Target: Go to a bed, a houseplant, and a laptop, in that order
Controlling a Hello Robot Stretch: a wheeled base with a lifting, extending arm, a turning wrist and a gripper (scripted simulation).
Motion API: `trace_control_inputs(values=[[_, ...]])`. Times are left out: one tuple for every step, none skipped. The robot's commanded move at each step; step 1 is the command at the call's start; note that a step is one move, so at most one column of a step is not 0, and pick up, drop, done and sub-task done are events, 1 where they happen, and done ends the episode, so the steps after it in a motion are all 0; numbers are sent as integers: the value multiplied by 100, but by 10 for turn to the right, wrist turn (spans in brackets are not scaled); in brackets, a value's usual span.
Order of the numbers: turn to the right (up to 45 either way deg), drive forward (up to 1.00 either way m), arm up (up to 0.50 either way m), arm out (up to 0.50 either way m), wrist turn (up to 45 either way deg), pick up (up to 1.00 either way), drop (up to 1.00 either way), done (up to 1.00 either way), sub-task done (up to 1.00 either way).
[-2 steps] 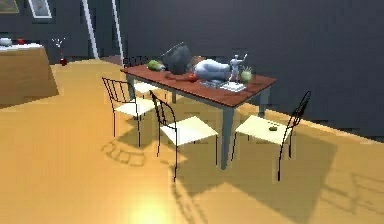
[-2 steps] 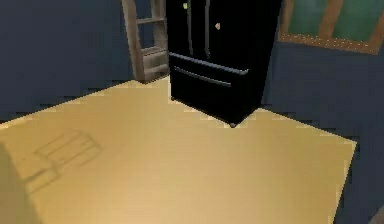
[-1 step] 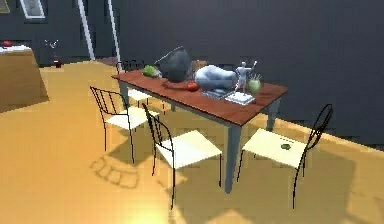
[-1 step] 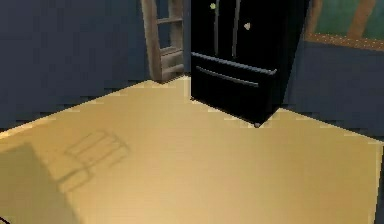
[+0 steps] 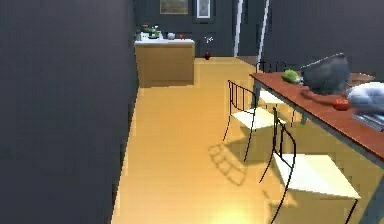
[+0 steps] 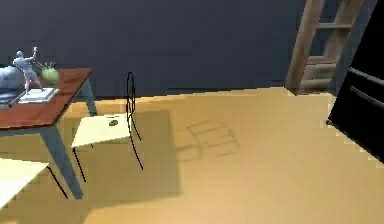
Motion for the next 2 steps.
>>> trace_control_inputs(values=[[0, 100, 0, 0, 0, 0, 0, 0, 0], [0, 100, 0, 0, 0, 0, 0, 0, 0]])
